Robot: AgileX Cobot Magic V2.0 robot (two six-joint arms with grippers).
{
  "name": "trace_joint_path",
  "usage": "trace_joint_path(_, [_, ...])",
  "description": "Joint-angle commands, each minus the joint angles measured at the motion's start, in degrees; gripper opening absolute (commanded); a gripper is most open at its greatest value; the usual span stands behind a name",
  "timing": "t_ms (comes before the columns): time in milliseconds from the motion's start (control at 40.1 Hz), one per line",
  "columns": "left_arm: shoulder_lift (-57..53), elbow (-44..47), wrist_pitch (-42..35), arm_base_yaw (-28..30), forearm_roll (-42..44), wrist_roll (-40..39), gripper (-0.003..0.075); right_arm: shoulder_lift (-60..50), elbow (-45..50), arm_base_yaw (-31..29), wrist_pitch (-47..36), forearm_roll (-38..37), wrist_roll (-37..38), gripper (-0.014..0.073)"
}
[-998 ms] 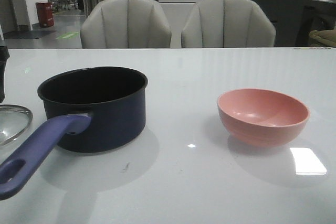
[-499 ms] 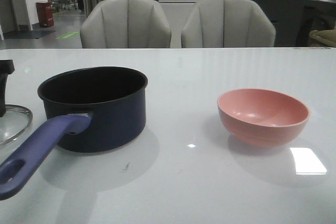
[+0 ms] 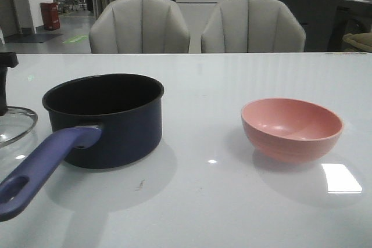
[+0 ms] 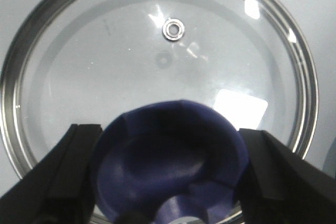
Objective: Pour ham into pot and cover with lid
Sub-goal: 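Grasp the lid knob with the left gripper and lift the lid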
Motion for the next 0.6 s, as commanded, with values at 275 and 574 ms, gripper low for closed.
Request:
trace_joint_path(275, [-6.3,-8.2,4.1,-1.7,-0.2,5.7,0.0131,0.2,-1.7,0.1,-4.4,0.3,-0.3,0.0161])
trace_joint_path(574, [-8.7,-20.0,8.9,-10.0,-0.1,8.0,0.0131,0.2,-1.7,0.1,-4.4,0.3,-0.3,0.0161])
